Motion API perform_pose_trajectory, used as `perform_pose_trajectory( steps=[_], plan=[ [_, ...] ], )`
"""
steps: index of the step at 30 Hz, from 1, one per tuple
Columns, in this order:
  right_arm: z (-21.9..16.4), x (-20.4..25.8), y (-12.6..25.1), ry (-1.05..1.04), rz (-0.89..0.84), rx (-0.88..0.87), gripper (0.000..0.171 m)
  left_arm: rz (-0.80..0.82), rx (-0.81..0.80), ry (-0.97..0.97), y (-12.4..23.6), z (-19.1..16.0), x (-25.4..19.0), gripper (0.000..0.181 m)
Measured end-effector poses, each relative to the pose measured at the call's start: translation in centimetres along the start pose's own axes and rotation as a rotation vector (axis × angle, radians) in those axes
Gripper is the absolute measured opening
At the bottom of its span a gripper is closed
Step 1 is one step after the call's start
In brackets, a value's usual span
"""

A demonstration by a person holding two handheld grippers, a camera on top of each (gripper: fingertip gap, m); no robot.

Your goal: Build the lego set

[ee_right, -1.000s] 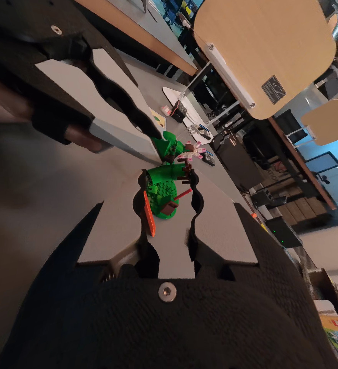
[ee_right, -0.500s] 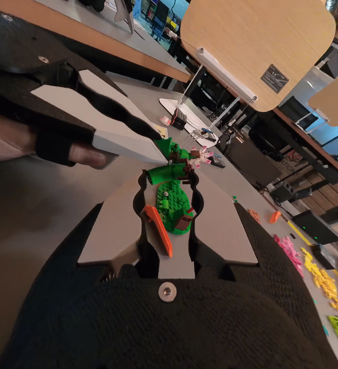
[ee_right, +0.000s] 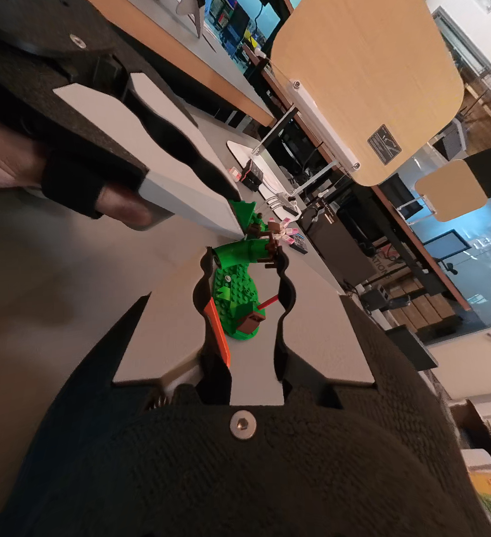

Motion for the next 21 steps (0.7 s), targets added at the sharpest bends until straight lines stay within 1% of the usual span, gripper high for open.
perform_pose_trajectory(
  steps=[9,16,21],
  plan=[
    [-0.2,0.0,0.3,0.031,-0.003,-0.031,0.043,-0.014,-0.014,-0.002,0.0,0.1,-0.1,0.01],
    [-0.2,-0.4,1.5,-0.043,0.081,-0.226,0.044,-0.064,-0.067,0.143,0.3,0.3,0.6,0.01],
    [0.0,-0.5,1.6,-0.06,0.112,-0.293,0.044,-0.095,-0.072,0.17,0.2,0.4,0.5,0.011]
  ],
)
Point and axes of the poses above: each gripper's, where its closed fingertips meet, y back along the fingers, z out of its top, x = y × z across the jaws, the point moved 9 cm from there along y, back along the fingers, and after that the axes turned 14 degrees about z, right-handed, at the moved point
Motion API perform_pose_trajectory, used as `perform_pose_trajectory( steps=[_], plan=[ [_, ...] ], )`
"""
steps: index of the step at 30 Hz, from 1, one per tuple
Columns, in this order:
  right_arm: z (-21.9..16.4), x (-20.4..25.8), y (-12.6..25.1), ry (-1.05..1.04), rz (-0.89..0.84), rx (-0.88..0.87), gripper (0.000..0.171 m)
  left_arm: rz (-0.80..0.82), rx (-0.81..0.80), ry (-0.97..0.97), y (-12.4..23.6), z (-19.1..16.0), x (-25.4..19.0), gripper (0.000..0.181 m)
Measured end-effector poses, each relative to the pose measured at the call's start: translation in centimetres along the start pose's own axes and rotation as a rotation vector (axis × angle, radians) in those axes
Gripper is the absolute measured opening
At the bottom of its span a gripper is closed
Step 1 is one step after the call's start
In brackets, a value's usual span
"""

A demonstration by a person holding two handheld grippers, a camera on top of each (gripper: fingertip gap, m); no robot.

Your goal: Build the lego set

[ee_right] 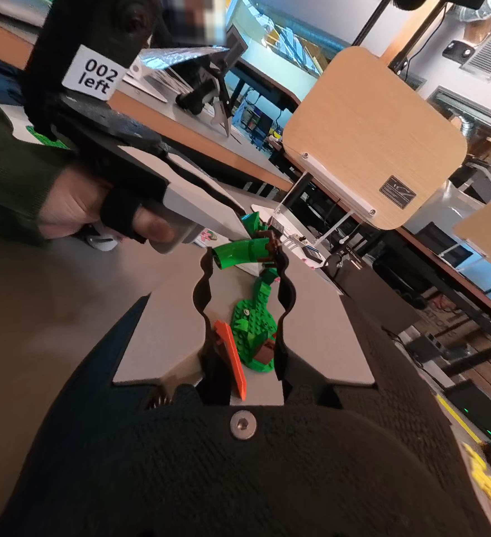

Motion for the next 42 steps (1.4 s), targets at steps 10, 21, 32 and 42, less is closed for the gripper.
perform_pose_trajectory(
  steps=[10,21,32,42],
  plan=[
    [0.0,-0.1,0.1,-0.004,0.015,-0.027,0.044,-0.015,-0.003,0.02,0.0,0.0,0.1,0.01],
    [-0.8,-0.5,-0.9,-0.017,-0.086,0.159,0.043,0.034,0.027,-0.093,-0.1,-0.2,-0.5,0.01],
    [-0.7,0.0,-1.5,0.032,-0.115,0.232,0.043,0.086,0.047,-0.189,-0.2,-0.2,-0.5,0.01],
    [0.8,-0.8,-2.2,0.268,-0.139,0.361,0.043,0.096,0.022,-0.066,-0.1,0.5,0.0,0.01]
  ],
)
Point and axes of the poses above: each gripper's, where its closed fingertips meet, y back along the fingers, z out of its top, x = y × z across the jaws, the point moved 9 cm from there along y, back along the fingers, and after that the axes turned 14 degrees about z, right-handed, at the moved point
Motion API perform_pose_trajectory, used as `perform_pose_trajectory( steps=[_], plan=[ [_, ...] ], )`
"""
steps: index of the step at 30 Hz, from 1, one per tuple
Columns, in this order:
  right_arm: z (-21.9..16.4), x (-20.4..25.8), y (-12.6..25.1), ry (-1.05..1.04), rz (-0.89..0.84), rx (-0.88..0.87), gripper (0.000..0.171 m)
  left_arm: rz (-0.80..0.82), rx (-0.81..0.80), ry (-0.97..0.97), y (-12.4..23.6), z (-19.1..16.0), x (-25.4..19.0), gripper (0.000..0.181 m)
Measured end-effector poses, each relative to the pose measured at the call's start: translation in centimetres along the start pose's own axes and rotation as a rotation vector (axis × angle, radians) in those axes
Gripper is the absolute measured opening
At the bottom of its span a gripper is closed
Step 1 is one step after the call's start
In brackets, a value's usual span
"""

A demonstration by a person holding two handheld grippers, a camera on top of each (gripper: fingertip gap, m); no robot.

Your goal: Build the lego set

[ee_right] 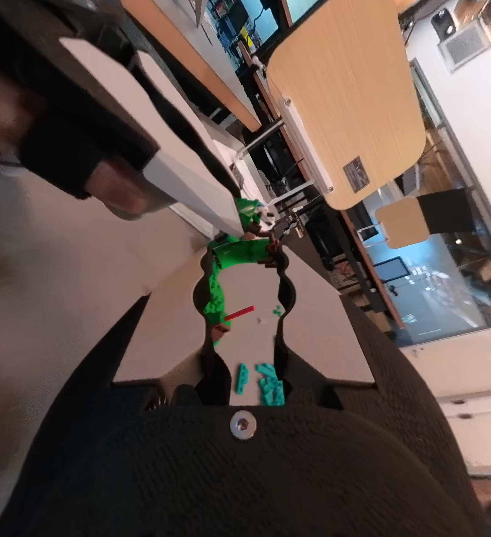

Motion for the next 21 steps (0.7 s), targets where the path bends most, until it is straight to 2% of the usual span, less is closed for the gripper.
perform_pose_trajectory(
  steps=[6,16,21],
  plan=[
    [1.3,-1.3,0.0,0.163,-0.016,0.009,0.043,-0.098,-0.046,0.338,0.1,1.5,0.9,0.01],
    [2.4,-2.4,0.6,0.217,-0.075,0.01,0.043,-0.124,-0.077,0.475,0.2,2.0,1.1,0.01],
    [2.5,-2.6,0.7,0.295,-0.077,0.005,0.043,-0.209,-0.062,0.628,-0.1,2.0,1.1,0.01]
  ],
)
Point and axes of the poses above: each gripper's, where its closed fingertips meet, y back along the fingers, z out of its top, x = y × z across the jaws, the point moved 9 cm from there along y, back along the fingers, and after that the axes turned 14 degrees about z, right-handed, at the moved point
